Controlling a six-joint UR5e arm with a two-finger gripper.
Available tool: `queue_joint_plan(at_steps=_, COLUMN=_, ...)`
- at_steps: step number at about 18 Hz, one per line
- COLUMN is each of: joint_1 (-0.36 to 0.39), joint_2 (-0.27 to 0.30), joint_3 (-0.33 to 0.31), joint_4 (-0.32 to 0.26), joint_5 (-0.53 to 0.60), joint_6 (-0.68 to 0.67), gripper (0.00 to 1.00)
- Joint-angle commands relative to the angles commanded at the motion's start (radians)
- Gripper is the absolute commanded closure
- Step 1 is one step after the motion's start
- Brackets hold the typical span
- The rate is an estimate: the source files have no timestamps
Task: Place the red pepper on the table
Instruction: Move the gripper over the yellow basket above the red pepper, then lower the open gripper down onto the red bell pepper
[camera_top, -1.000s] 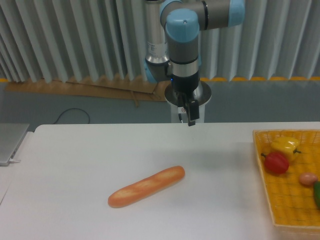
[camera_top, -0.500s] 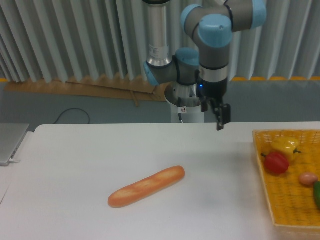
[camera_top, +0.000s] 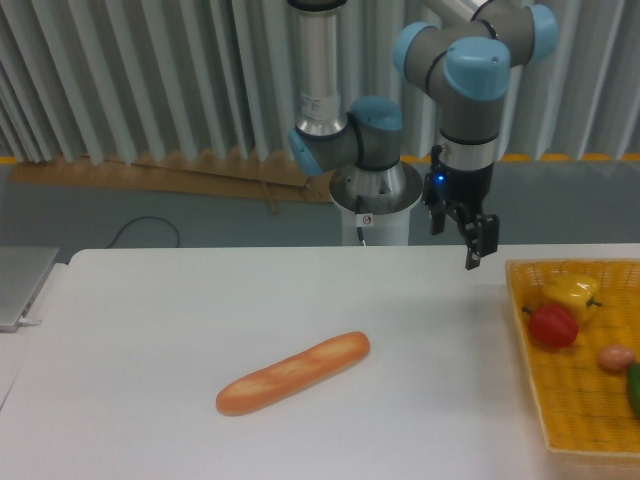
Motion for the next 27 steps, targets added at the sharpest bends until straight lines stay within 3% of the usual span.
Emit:
queue_joint_plan(at_steps=4, joint_1=-0.011, joint_2=-0.015, joint_3=0.051, joint_4=-0.067, joint_5=0.127, joint_6=0.003, gripper=0.00)
queue_joint_plan(at_steps=8, joint_1=-0.002, joint_2=-0.017, joint_3=0.057, joint_4=-0.086, joint_5=0.140, joint_6=0.026, gripper=0.00)
queue_joint_plan(at_steps=20, joint_1=0.089, joint_2=-0.070, joint_3=0.074, joint_4=-0.072, joint_5=0.161, joint_6=0.094, gripper=0.00)
queue_joint_plan(at_steps=27, joint_1=0.086, joint_2=-0.172, joint_3=0.091, joint_4=-0.034, joint_5=0.207, joint_6=0.092, gripper=0.00)
